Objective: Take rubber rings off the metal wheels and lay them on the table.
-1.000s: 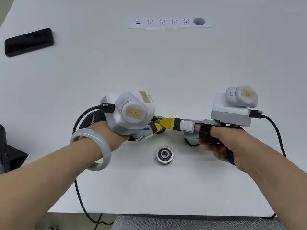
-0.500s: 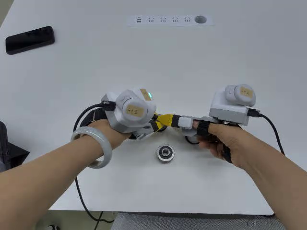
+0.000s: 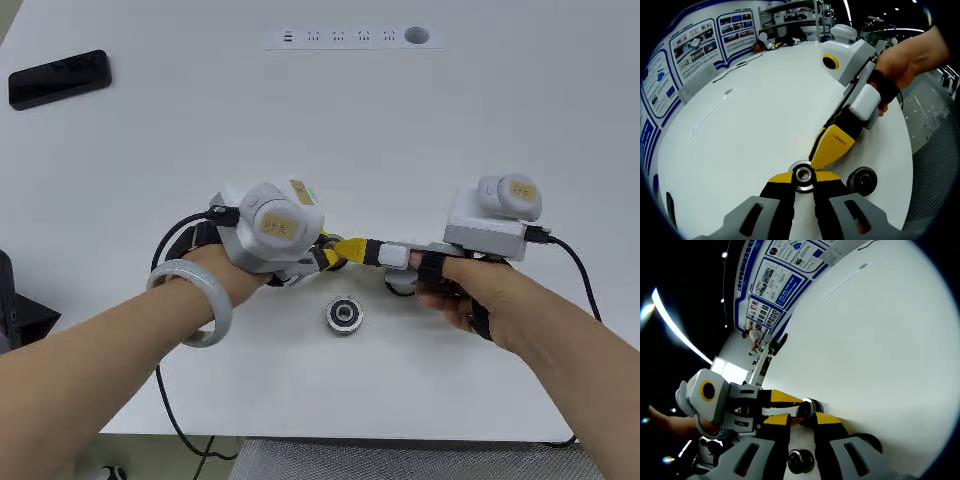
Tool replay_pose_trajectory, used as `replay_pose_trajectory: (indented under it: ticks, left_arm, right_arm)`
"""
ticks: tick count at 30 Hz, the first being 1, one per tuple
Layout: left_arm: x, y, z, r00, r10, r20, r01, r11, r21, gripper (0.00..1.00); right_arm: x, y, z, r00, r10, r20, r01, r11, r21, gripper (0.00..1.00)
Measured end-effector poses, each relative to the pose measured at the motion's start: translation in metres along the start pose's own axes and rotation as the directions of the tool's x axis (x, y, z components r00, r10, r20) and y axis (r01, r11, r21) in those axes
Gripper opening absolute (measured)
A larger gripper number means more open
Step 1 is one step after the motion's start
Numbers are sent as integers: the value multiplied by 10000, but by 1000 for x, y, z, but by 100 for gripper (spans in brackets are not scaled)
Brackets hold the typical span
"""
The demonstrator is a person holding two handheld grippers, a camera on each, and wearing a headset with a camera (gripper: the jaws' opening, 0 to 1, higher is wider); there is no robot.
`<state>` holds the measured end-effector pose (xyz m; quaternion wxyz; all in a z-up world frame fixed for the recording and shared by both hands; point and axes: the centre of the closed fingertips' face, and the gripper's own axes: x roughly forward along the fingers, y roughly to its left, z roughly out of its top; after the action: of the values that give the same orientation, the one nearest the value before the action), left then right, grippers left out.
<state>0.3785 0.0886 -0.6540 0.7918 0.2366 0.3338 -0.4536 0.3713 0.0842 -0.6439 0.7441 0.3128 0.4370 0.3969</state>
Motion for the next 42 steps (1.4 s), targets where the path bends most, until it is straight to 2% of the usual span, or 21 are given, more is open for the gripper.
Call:
replay_pose_trajectory:
  ticks: [6,8,10,20,25,37,42]
  left_arm:
    - [0,1,0,10000,10,-4,-10,10000,-21,14]
    - [0,1,0,10000,6,2,-6,10000,-19,14]
    - [0,1,0,10000,4,2,-4,10000,-22,14]
    - [0,0,0,10000,8,-11,-8,10000,-25,14]
    - [0,0,0,10000,8,-6,-8,10000,-18,14]
    - [0,1,0,10000,-13,-2,13,10000,10,14]
    - [0,1,0,10000,-1,-7,1,10000,-7,14]
  right_arm:
    - [1,-2,-1,10000,-22,5,22,9999,131,18]
    - [1,-6,0,9996,-250,99,250,9997,25,22]
    - [2,-6,1,9995,-273,154,274,9996,-36,26]
    - [9,1,5,9997,80,210,-84,9998,194,31]
    - [3,8,4,9994,195,283,-189,9996,-218,33]
    - [1,6,2,9989,407,246,-413,9989,243,35]
    - [-1,7,-1,9988,466,179,-468,9988,126,34]
